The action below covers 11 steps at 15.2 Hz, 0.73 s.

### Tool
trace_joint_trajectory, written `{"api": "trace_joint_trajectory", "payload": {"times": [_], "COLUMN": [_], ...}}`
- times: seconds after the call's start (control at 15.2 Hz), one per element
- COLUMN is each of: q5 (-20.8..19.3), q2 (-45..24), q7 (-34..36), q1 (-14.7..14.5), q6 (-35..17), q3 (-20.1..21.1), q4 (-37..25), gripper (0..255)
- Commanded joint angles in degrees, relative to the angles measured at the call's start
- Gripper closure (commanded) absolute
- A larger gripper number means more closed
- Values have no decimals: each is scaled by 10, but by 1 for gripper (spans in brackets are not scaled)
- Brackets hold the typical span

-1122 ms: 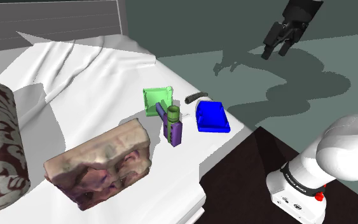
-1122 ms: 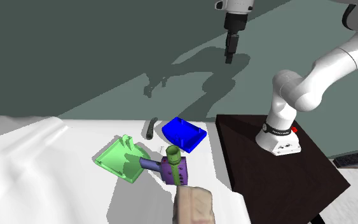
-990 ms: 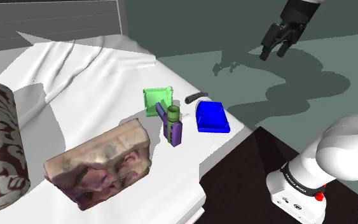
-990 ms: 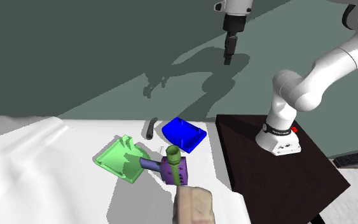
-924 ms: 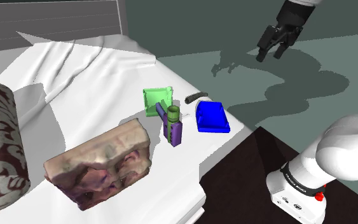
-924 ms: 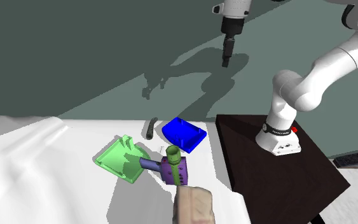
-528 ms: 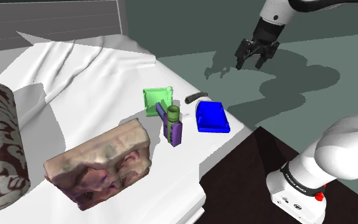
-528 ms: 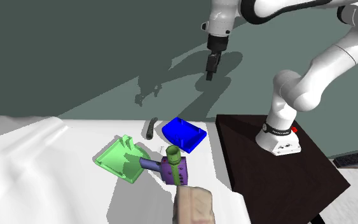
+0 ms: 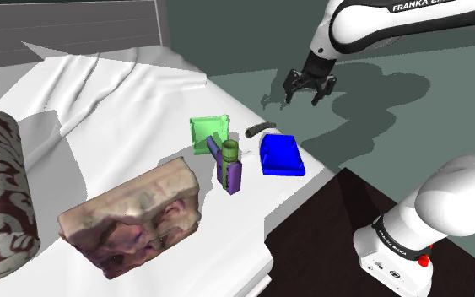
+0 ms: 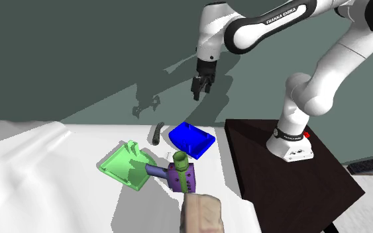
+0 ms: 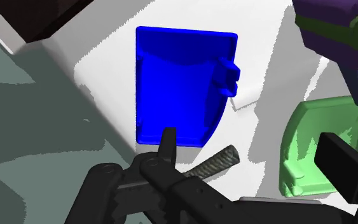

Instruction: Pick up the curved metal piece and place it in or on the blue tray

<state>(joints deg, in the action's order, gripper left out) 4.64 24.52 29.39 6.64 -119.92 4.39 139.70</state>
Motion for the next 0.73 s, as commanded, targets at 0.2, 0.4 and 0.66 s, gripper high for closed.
{"api": "trace_joint_trajectory", "payload": {"times": [0.2, 0.4, 0.66], "q5": [2, 0, -6], "q2": [-101, -165, -251], "q7": [72, 115, 172], "q1": [18, 27, 36], "q6": [-93, -143, -202], "q3": [10, 13, 11], "q4": [-19, -38, -72], "gripper": [0, 0, 0]}}
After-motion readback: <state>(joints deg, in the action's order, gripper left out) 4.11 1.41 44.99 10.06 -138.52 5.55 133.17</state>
